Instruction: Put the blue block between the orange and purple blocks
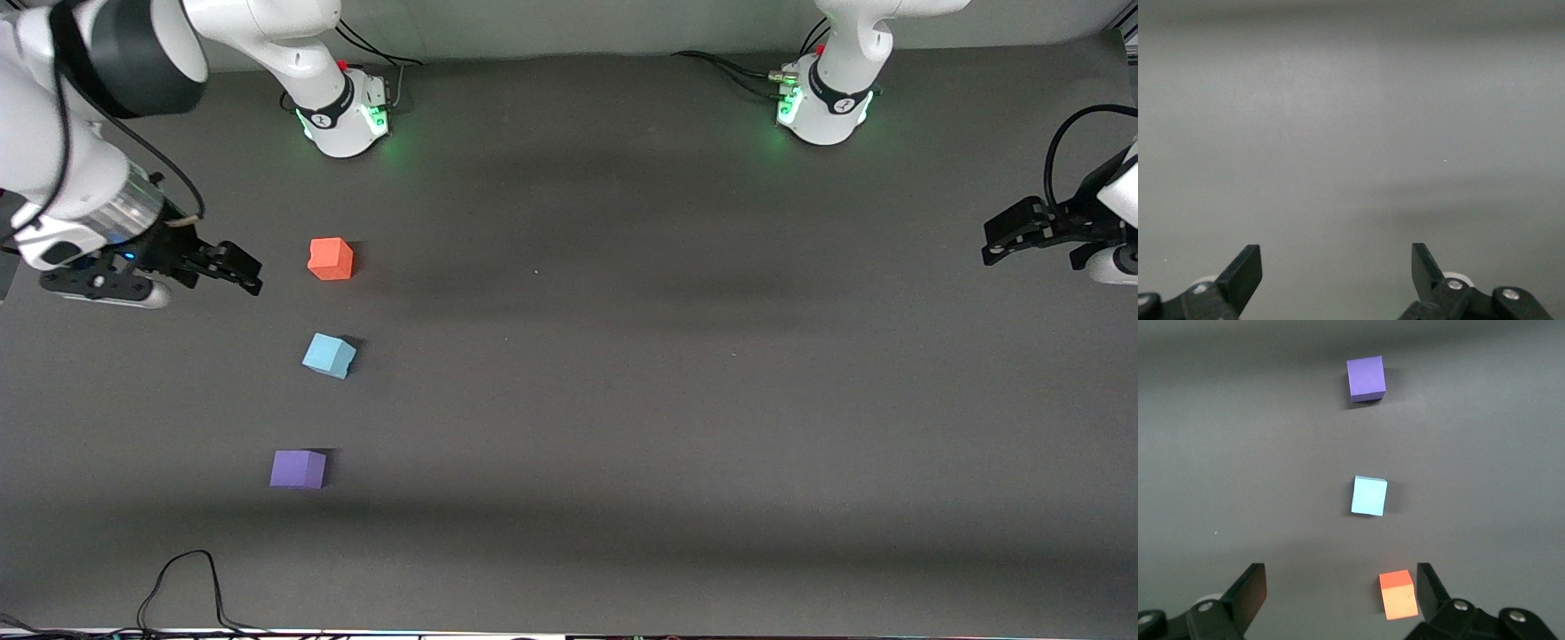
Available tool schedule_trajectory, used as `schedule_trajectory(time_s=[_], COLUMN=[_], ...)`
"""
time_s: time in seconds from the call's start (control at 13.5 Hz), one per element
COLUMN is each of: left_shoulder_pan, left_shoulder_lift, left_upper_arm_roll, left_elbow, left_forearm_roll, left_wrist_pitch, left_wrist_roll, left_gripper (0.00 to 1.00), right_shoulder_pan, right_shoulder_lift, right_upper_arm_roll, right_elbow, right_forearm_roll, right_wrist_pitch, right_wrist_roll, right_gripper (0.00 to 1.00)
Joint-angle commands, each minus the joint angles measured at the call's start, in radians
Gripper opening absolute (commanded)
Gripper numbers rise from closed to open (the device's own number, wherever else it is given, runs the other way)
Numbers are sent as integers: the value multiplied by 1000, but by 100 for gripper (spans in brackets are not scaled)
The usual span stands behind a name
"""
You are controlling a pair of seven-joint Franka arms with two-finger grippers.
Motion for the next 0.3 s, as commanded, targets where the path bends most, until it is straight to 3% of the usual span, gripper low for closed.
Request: schedule_trajectory(time_s=[0.0,0.22], left_shoulder_pan=[-5,-3], left_shoulder_lift=[-19,-17], left_upper_arm_roll=[3,3], left_elbow=[-21,-24], left_forearm_roll=[14,14], left_wrist_pitch=[17,23], left_wrist_roll=[6,6], left_gripper=[100,100], right_shoulder_pan=[9,9], right_shoulder_lift=[-7,-24], right_upper_arm_roll=[-10,-9], right_elbow=[40,38], right_forearm_roll=[28,28], right_wrist_pitch=[-60,-81], right_wrist_roll=[-37,-41], right_gripper=[100,100])
